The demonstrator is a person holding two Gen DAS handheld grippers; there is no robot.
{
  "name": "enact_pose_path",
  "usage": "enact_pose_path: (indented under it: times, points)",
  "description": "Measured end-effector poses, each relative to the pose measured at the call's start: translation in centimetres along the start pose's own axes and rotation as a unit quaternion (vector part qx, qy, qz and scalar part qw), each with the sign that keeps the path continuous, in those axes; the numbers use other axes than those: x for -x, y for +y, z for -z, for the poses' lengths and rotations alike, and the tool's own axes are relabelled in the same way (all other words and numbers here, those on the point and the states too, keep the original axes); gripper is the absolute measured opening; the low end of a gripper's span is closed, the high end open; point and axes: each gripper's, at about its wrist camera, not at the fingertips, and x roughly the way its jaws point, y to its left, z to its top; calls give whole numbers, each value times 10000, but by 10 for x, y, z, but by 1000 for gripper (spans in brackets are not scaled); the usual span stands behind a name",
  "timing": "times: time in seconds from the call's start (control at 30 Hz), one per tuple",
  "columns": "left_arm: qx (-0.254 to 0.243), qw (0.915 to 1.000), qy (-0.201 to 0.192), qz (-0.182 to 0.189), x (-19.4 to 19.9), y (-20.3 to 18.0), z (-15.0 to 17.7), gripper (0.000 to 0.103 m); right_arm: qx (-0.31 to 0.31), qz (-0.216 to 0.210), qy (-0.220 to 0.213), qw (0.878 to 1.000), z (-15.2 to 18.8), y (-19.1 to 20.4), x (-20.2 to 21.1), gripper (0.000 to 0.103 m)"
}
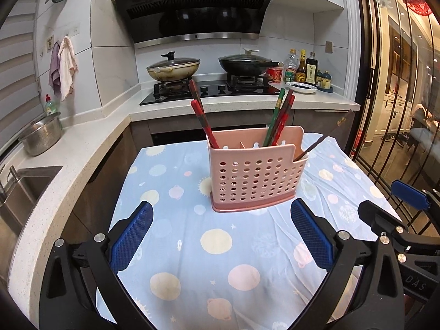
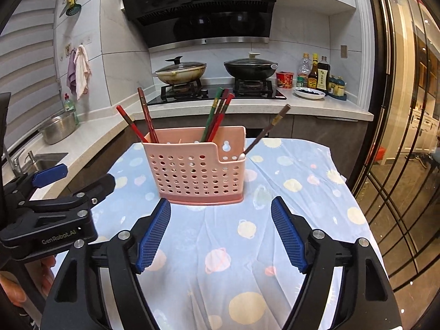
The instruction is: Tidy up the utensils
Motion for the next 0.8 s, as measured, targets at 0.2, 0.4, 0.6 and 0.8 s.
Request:
enact_pose_path:
  times: [0.2, 0.4, 0.6, 0.8]
  points:
    - [157, 9998, 109, -20, 3, 3, 10, 96, -30, 159, -29, 9999, 10, -11, 5, 82]
    - [287, 9994, 205, -72, 5, 6, 19, 96, -73, 200, -31, 9998, 16, -19, 9, 84]
    - [331, 9990, 250, -141, 8, 7, 28, 96, -274, 18, 221, 9994, 26, -28, 7, 87]
    - [312, 9990, 266, -175, 10, 5, 32, 96, -262, 198, 154, 9993, 31, -31, 11, 91]
